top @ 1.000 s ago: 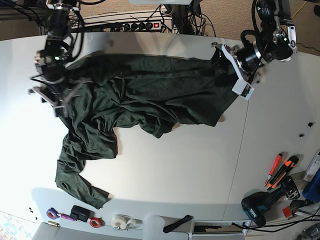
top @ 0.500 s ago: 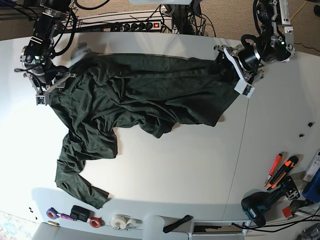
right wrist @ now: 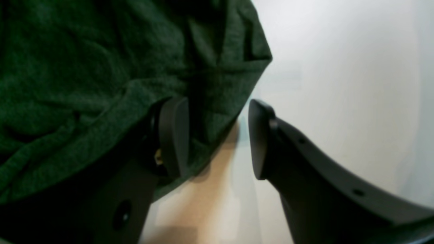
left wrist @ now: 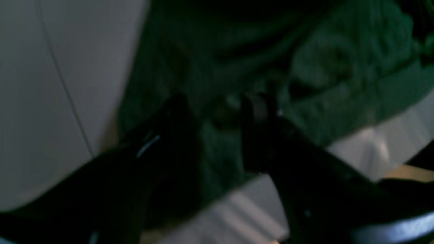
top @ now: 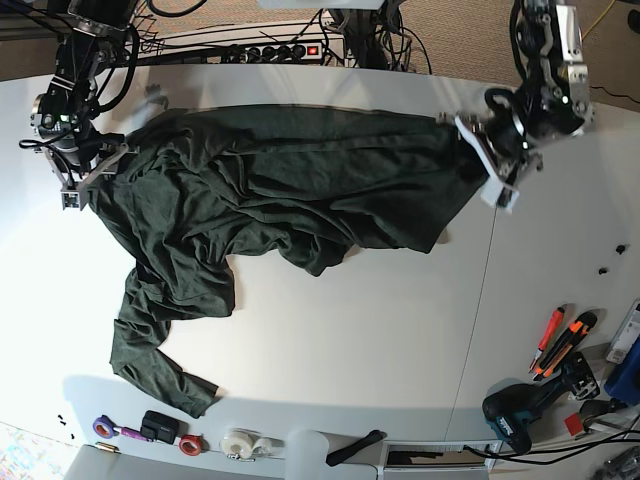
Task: Layout the t-shirt on the table in an organized manner, then fold the t-shirt properly
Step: 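Hold the shirt's two ends with both grippers, stretching it flat, then pull the left gripper's shirt end down toward the table and inward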
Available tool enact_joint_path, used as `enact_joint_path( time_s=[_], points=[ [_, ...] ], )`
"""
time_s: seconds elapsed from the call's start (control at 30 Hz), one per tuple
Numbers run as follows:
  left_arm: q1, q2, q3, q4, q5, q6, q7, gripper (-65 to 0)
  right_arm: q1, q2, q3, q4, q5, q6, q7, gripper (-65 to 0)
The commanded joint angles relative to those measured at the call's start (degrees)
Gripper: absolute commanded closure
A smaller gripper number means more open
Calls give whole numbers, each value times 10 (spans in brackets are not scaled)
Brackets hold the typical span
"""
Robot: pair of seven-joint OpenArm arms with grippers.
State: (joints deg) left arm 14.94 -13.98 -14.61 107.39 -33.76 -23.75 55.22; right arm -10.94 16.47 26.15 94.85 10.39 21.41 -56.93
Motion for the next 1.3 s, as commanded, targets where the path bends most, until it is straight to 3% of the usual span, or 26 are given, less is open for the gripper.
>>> enact_joint_path(
  time_s=[0.0, 0.17, 0.57, 0.83, 1.0, 1.27],
  points=[
    [-13, -4, -1, -7, -7, 3, -7, -240, 4, 8, 2, 3, -14, -8, -6, -283],
    [-66, -4, -1, -102, -9, -4, -6, -240, 16, 8, 2, -2, -12, -33, -5, -283],
    [-180, -3, -1, -242, -9, -15, -18, -240, 139, 8, 2, -226, -3, -32, 0, -283],
    [-269, -3, 54, -333, 4, -15, -56, -240, 178, 3, 1, -245, 57, -25, -3, -283],
    [-331, -3, 113, -402, 52, 20, -110, -240, 177, 2, 2, -245, 83, -25, -2, -283],
    [-413, -12, 146, -431, 146, 71, -116, -240, 177, 2, 2, -245, 97, -25, 0, -283]
  ],
)
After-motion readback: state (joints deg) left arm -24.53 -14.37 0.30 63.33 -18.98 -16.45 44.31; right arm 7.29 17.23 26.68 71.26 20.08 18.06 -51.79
